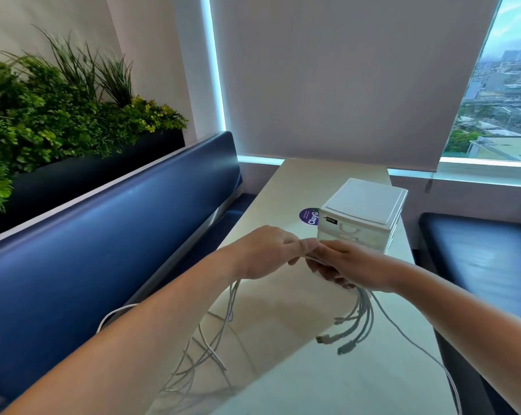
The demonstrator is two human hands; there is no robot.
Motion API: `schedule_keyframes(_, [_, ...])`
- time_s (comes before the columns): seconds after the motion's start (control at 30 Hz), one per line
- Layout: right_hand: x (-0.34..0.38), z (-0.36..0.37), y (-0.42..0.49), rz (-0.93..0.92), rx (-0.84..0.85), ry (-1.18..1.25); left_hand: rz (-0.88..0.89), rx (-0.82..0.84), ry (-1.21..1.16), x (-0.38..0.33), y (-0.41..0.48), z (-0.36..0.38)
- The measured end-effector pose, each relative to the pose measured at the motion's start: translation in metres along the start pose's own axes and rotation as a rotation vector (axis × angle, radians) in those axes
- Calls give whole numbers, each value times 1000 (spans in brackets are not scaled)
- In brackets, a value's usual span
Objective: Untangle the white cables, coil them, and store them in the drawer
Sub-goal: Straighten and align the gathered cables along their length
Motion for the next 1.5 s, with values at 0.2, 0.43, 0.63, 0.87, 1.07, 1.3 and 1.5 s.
schedule_keyframes(0.2, [-17, -1, 1, -38, -93, -117, -15, -120, 75, 7, 3, -6])
schedule_keyframes(0.43, [-37, 6, 0, -108, -221, -347, 75, -225, 226, 18, 2, -7])
schedule_keyframes(0.63, [-58, 14, -9, -46, -229, -462, 88, -269, 275, 27, -2, -18])
schedule_keyframes(0.87, [-71, 23, -20, 58, -204, -238, 79, -282, 330, 38, -2, -23])
schedule_keyframes(1.07, [-80, 34, -27, 165, -110, -12, 58, -273, 359, 44, -6, -20])
schedule_keyframes(1.3, [-82, 33, -21, 19, -124, -607, 0, -228, 365, 39, -13, -9])
schedule_keyframes(1.5, [-102, 41, -25, 144, -88, -591, 23, -247, 378, 42, -16, -11])
Point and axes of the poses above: each hand's wrist, its own y-axis towards the middle knuckle, its own z-axis out of the palm, x = y × z, the point moved 3 cm from there along y, towards the middle knuckle, and after that the axes turned 11 degrees about -x, right-handed, at the moved point
